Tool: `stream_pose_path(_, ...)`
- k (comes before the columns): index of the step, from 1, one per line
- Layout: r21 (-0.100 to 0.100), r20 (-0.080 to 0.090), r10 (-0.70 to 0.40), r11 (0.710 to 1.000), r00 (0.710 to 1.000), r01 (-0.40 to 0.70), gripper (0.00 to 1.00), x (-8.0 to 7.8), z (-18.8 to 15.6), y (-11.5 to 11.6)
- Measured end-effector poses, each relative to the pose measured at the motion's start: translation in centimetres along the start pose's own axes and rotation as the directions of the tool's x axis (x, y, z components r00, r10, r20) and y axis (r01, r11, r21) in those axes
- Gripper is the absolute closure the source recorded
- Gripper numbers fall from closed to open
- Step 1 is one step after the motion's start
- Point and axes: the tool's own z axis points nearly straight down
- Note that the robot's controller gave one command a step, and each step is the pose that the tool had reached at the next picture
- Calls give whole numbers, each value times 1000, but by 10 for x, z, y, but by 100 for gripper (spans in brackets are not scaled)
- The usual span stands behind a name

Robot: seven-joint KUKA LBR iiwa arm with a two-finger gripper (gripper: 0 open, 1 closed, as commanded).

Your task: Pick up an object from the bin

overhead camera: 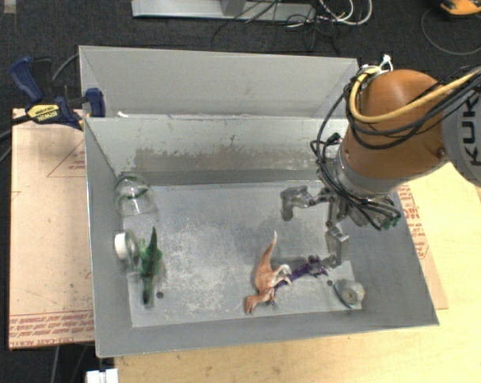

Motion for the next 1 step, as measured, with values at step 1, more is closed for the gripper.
stream_pose_path(1, 0, 0, 0, 1000, 1000, 0, 0, 0, 0, 0)
